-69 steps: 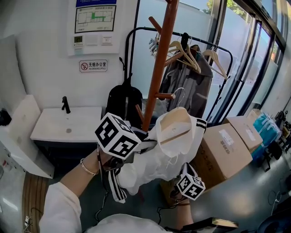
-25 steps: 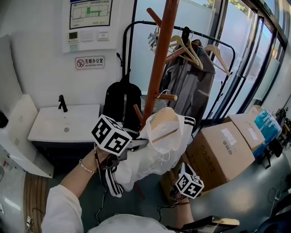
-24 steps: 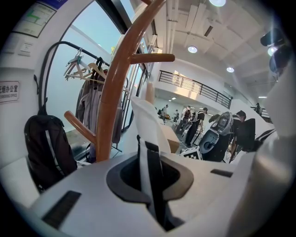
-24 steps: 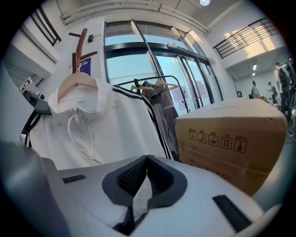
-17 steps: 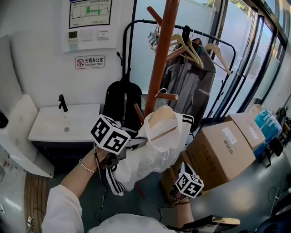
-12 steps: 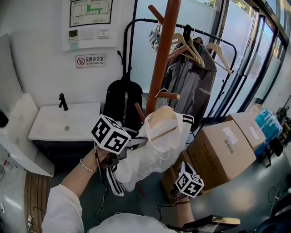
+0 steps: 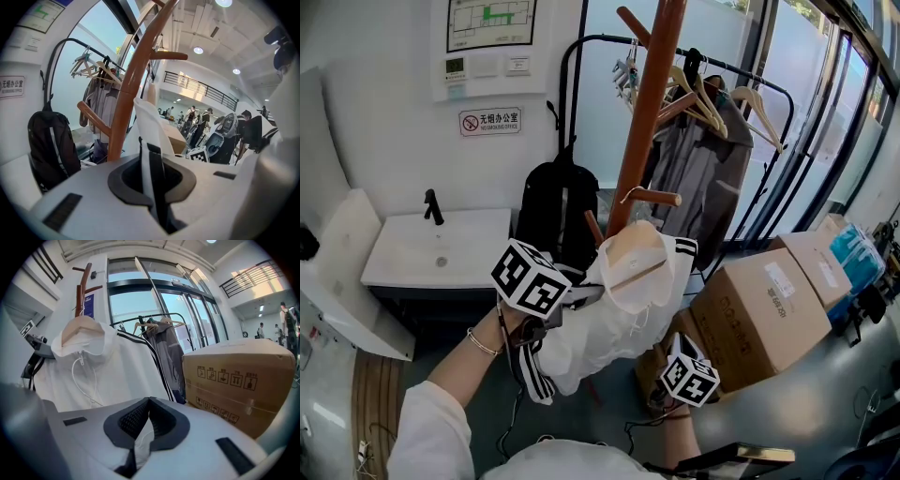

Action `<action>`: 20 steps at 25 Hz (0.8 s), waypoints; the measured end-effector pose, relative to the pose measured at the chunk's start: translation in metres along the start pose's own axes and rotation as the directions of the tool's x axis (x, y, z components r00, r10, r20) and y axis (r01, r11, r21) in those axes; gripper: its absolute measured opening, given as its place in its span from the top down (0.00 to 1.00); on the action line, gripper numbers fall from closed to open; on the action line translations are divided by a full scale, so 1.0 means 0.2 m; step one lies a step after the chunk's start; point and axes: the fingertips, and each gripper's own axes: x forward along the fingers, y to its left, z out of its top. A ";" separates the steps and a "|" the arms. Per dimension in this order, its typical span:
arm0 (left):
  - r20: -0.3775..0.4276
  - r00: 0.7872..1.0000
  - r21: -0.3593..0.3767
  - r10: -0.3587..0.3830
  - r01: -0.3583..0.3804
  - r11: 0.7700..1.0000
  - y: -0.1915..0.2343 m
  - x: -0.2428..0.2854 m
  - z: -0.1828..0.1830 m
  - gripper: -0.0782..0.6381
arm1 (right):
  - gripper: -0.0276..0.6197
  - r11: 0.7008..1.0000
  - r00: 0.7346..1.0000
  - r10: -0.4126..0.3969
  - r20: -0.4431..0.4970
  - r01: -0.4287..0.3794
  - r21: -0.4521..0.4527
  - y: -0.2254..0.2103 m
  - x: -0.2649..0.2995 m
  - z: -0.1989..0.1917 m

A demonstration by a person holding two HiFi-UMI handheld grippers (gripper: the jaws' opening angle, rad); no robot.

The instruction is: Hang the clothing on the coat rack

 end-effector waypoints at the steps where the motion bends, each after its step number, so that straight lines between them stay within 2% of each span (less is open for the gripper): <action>1: 0.004 1.000 0.006 -0.002 0.002 1.000 0.00 0.00 0.00 0.86 | 0.92 1.000 1.000 0.002 -0.001 -0.002 -0.001 0.01 0.00 0.00; 4: 0.009 1.000 0.023 0.008 -0.008 1.000 0.01 -0.01 -0.01 0.86 | 0.92 1.000 1.000 0.009 -0.005 -0.009 -0.003 0.02 0.01 -0.01; 9: 0.016 0.996 0.076 0.084 -0.085 0.993 0.07 -0.02 -0.02 0.85 | 0.92 1.000 1.000 0.016 -0.009 -0.017 -0.010 0.06 0.02 -0.02; 14: 0.040 0.983 0.172 0.182 -0.186 0.967 0.12 -0.01 -0.04 0.85 | 0.92 1.000 1.000 0.022 -0.013 -0.023 -0.017 0.09 0.02 -0.03; 18: 0.070 0.978 0.177 0.199 -0.208 0.962 0.13 -0.01 -0.05 0.85 | 0.92 1.000 1.000 0.020 -0.015 -0.021 -0.020 0.09 0.00 -0.04; 20: 0.093 0.972 0.167 0.216 -0.229 0.959 0.14 -0.01 -0.05 0.81 | 0.92 1.000 1.000 0.018 -0.017 -0.019 -0.022 0.09 -0.01 -0.04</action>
